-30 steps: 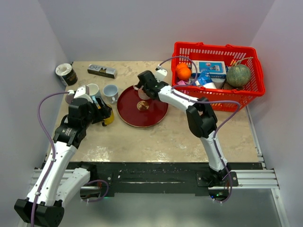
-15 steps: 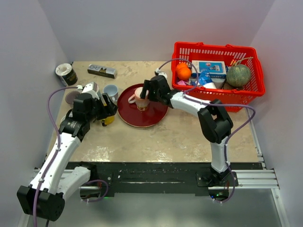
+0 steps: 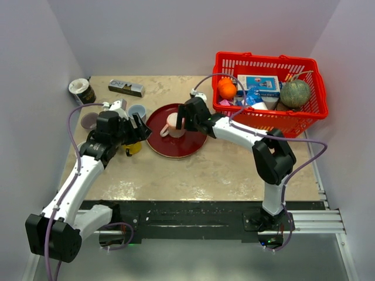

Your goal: Turn the mug right side up

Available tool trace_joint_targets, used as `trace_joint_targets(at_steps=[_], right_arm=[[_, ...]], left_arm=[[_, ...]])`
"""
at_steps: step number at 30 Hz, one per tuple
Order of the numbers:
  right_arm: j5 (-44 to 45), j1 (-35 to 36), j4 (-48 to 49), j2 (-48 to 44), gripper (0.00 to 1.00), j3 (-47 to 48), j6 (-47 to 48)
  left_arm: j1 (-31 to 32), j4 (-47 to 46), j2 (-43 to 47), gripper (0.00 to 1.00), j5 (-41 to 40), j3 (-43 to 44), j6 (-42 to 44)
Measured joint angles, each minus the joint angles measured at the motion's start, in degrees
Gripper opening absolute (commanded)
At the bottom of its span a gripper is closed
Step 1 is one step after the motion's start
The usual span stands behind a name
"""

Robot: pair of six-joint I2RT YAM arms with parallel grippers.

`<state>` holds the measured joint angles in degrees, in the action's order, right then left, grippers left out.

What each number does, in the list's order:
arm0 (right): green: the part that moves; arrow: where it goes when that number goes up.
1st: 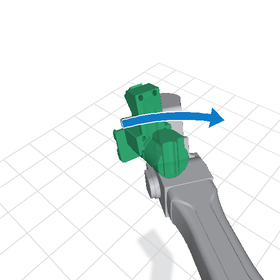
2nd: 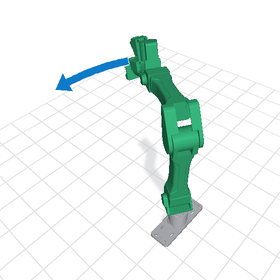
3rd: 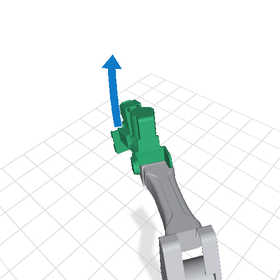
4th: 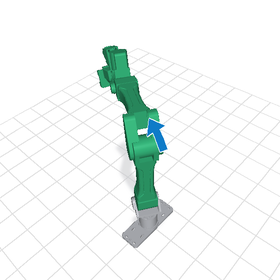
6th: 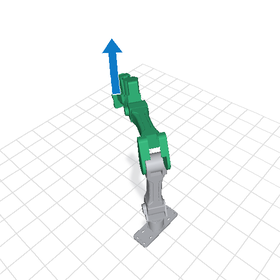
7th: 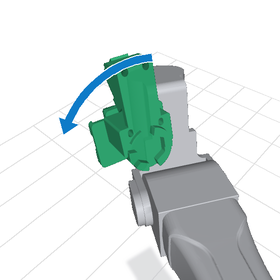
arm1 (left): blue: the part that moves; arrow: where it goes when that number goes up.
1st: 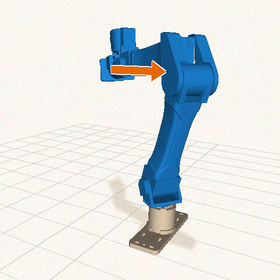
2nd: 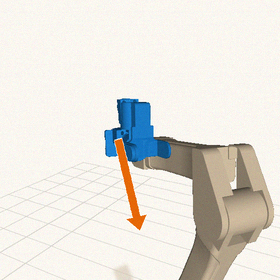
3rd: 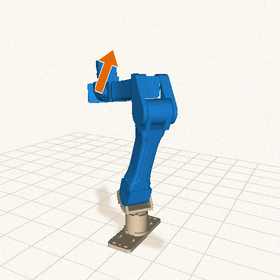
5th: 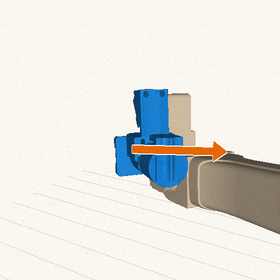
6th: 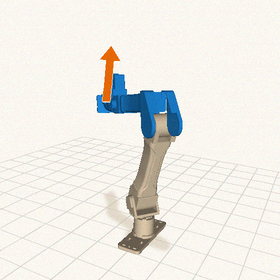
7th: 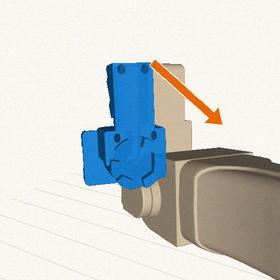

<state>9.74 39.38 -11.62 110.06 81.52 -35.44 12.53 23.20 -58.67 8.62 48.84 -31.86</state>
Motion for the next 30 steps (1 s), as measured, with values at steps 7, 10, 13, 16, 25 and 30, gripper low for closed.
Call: trace_joint_targets(at_steps=[7, 10, 13, 16, 25, 30], right_arm=[[13.8, 13.0, -7.0, -1.9, 0.88, 2.2, -10.9], [17.6, 17.7, -9.4, -0.2, 0.88, 5.4, -18.2], [20.6, 18.8, -11.2, 2.5, 0.87, 8.0, -24.8], [23.7, 17.8, -12.7, 6.5, 0.86, 10.5, -31.6], [30.4, 16.6, -17.6, 20.0, 0.86, 23.8, -42.6], [33.4, 16.8, -18.9, 21.2, 0.85, 27.1, -45.4]], left_arm=[[0.0, 0.9, 5.8, 0.8, -3.7, 0.2, 0.0], [0.0, 1.9, 9.2, 0.8, -5.6, 0.6, 0.0], [0.0, 2.8, 12.1, 0.8, -7.0, 0.9, 0.1], [0.0, 4.5, 13.9, 0.8, -8.2, 0.9, 0.1], [0.0, 8.3, 16.7, 0.81, -9.2, 0.9, 0.3], [0.0, 9.5, 16.9, 0.82, -9.6, 0.9, 1.7]])
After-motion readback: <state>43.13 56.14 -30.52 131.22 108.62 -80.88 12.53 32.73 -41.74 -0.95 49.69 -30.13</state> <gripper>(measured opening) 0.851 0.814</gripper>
